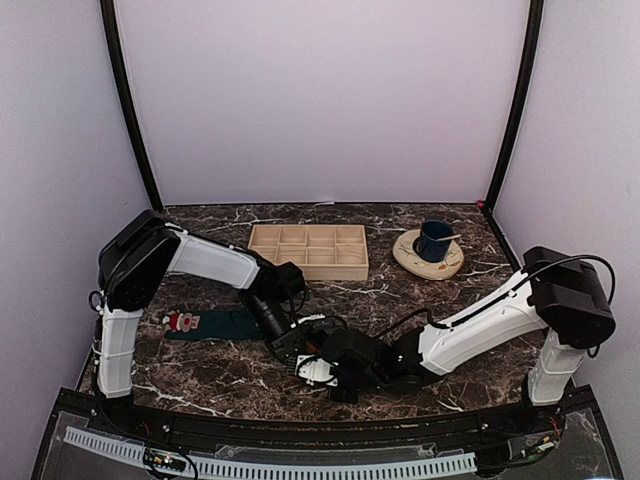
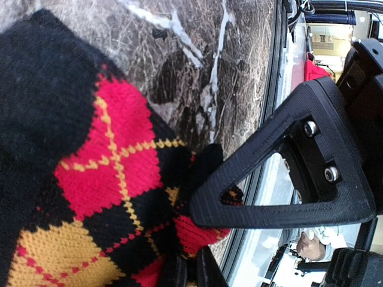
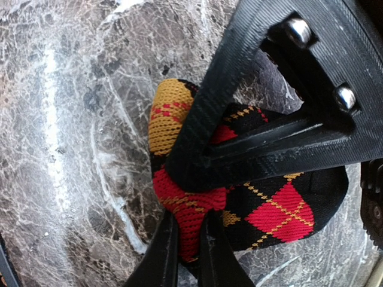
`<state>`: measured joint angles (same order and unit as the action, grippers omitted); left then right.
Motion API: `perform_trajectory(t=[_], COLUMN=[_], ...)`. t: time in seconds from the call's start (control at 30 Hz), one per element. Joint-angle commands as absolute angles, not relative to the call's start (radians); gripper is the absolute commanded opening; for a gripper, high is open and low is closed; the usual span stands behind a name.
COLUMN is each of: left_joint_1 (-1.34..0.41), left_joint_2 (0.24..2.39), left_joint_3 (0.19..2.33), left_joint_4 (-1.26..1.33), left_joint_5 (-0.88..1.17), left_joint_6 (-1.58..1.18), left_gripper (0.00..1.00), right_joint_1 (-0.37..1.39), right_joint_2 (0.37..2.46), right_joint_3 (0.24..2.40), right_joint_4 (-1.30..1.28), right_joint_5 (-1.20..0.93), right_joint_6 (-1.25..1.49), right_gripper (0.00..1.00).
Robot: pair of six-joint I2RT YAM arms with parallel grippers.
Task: Roll the socks
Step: Pick up the sock from the center of the board.
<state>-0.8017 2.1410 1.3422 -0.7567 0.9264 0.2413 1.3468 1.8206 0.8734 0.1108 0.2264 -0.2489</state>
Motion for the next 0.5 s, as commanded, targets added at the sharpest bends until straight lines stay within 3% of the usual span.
perform_trajectory(t=[0.0,0.47], left_joint_1=[-0.784,-0.76], left_joint_2=[2.093,1.997], left_joint_3=[1.326,1.253], left_joint_4=[-0.728,-0.639], left_joint_5=[0.865,0.892], left_joint_6=[0.207,0.137], left_gripper=[0.11,0.25], right_joint_1=[1.314,1.292], right_joint_2=[1.856,1.847], right_joint_3=[0.85,0.821], right_joint_4=[-0.011,0.0], right_joint_5=[0.117,0.082], right_joint_6=[-0.187,-0.113], right_gripper=[0.05,0.04])
